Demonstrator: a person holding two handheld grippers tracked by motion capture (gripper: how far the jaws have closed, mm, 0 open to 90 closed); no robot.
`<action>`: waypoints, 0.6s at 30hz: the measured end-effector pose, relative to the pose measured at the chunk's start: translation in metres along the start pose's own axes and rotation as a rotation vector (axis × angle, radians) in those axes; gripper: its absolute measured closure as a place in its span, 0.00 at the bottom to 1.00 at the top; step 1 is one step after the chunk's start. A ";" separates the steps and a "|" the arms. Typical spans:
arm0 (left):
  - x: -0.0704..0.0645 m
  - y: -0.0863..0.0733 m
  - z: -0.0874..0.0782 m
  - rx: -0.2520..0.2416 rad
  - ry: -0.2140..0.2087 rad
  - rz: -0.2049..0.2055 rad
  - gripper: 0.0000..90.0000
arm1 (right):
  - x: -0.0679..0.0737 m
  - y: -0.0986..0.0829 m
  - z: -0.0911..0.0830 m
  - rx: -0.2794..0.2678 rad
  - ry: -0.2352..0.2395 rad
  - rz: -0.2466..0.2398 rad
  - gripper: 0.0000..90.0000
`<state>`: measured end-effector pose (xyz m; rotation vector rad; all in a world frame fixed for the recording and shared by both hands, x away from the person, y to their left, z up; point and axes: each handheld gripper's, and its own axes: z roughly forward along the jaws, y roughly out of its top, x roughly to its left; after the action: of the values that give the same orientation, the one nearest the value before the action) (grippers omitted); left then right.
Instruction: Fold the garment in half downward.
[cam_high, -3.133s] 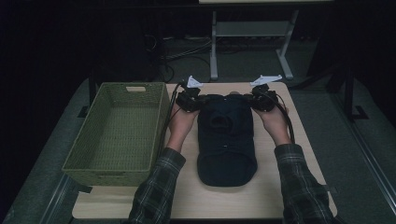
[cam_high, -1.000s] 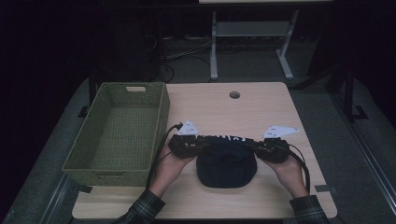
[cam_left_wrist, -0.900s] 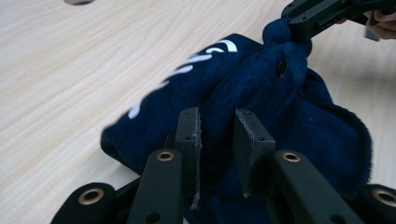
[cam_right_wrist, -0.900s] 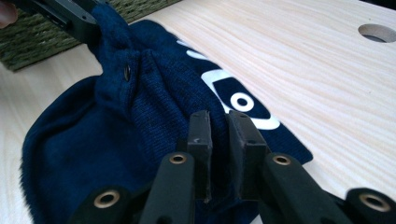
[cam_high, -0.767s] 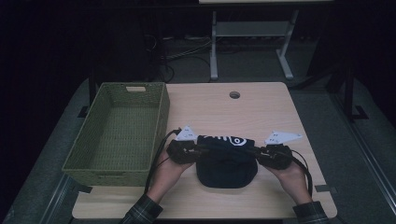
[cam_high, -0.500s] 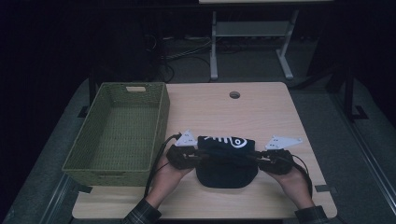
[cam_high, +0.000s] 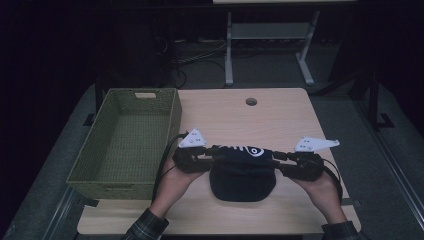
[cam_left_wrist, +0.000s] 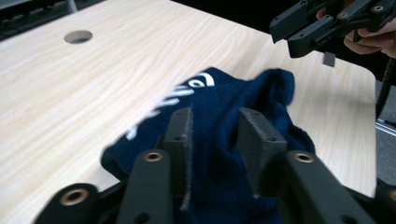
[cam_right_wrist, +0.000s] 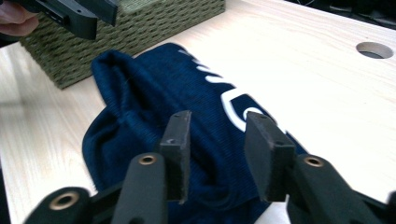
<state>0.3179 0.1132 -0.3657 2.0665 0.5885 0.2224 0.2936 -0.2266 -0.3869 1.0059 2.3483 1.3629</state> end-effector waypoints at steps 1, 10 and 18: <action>0.003 0.002 0.003 -0.001 0.003 0.001 0.77 | -0.002 0.001 0.001 0.006 -0.002 0.005 0.74; 0.029 0.010 0.040 0.044 0.032 -0.026 0.92 | -0.015 -0.003 0.026 0.055 -0.007 0.020 0.97; 0.037 0.004 0.057 0.077 0.037 -0.043 0.91 | 0.000 -0.010 0.025 0.063 0.017 -0.005 0.99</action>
<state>0.3731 0.0869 -0.3962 2.1259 0.6728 0.2167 0.3022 -0.2135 -0.4082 1.0086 2.4181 1.3083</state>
